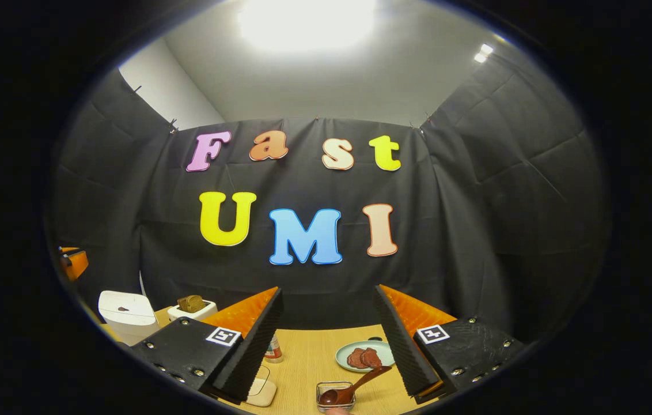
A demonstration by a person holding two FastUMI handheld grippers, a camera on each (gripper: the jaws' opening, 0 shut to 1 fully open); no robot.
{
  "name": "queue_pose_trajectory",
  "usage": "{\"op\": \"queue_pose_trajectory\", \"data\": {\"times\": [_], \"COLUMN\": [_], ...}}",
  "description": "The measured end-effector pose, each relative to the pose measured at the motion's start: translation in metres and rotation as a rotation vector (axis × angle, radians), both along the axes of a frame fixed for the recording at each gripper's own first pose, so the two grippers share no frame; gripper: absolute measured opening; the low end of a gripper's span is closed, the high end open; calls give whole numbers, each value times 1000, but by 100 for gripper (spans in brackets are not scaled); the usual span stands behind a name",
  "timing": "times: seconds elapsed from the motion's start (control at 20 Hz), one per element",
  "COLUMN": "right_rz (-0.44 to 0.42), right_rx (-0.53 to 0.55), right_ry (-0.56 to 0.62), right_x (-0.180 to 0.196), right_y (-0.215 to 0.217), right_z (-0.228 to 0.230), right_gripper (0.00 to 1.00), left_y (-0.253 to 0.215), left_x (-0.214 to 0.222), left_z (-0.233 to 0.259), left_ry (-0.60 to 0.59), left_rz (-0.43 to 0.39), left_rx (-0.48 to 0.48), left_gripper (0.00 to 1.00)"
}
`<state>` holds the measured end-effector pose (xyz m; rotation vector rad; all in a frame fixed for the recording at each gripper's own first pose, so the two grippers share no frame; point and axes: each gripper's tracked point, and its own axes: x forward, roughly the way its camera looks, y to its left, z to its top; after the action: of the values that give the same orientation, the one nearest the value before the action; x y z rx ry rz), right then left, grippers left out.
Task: Close the left gripper, press the button to open the rice cooker; take a wooden spoon from the chopstick holder with the right hand, scoop a spoonful of rice and pour it into the rice cooker, then put the wooden spoon back into the chopstick holder.
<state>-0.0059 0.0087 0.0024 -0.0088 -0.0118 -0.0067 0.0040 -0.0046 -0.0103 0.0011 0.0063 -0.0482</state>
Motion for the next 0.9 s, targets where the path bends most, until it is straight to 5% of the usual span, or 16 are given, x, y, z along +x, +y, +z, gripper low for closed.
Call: {"op": "queue_pose_trajectory", "data": {"times": [0.1,0.9], "right_rz": [1,-128], "right_rx": [-2,-30], "right_ry": [-3,17], "right_x": [0,-27], "right_y": [3,4], "right_z": [0,-3], "right_gripper": [95,95], "left_y": [3,85], "left_x": [-4,98], "left_z": [1,-87], "left_ry": [8,192], "left_rz": [-2,6], "left_rx": [-18,-67], "left_gripper": [11,8]}}
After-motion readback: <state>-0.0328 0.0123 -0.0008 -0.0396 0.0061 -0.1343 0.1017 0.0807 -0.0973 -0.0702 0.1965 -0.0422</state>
